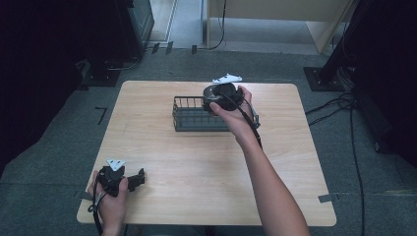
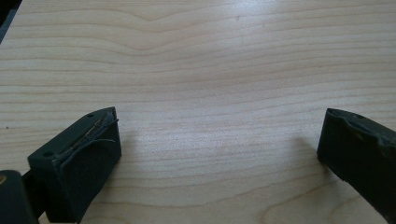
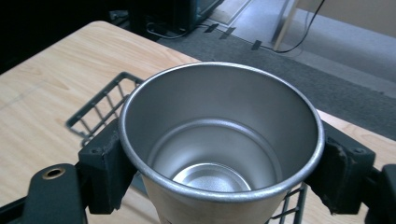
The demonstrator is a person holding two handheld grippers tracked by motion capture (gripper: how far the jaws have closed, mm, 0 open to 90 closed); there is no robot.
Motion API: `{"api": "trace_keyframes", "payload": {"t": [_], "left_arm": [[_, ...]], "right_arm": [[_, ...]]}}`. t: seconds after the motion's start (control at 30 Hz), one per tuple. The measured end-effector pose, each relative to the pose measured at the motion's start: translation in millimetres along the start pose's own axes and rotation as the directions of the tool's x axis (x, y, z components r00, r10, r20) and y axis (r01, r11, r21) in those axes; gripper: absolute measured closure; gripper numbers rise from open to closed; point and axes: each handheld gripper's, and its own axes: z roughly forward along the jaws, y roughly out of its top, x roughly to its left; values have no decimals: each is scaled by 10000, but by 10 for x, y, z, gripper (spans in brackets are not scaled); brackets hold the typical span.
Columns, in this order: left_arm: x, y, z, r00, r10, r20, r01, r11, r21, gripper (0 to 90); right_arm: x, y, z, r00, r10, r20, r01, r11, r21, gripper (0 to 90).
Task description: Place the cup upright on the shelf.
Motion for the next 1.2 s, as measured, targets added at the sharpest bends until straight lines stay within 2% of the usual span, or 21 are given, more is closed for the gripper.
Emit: {"api": "trace_keyframes", "payload": {"t": [0.37, 0.53, 0.63, 1.2], "left_arm": [[0, 0, 0, 10000, 0, 0, 0, 10000, 3, 0], [0, 0, 0, 10000, 1, -1, -1, 10000, 3, 0], [0, 0, 0, 10000, 6, 0, -6, 10000, 8, 0], [2, 1, 1, 10000, 22, 14, -22, 10000, 5, 0]], "right_arm": [[-82, 26, 164, 9991, 150, 398, -148, 9999, -53, 186], [-146, -9, 295, 9963, 439, 734, -442, 9990, 25, 186], [-155, -31, 354, 9958, 418, 819, -425, 9991, 61, 186], [-182, -232, 565, 9929, 904, 775, -927, 9954, 256, 186]]}}
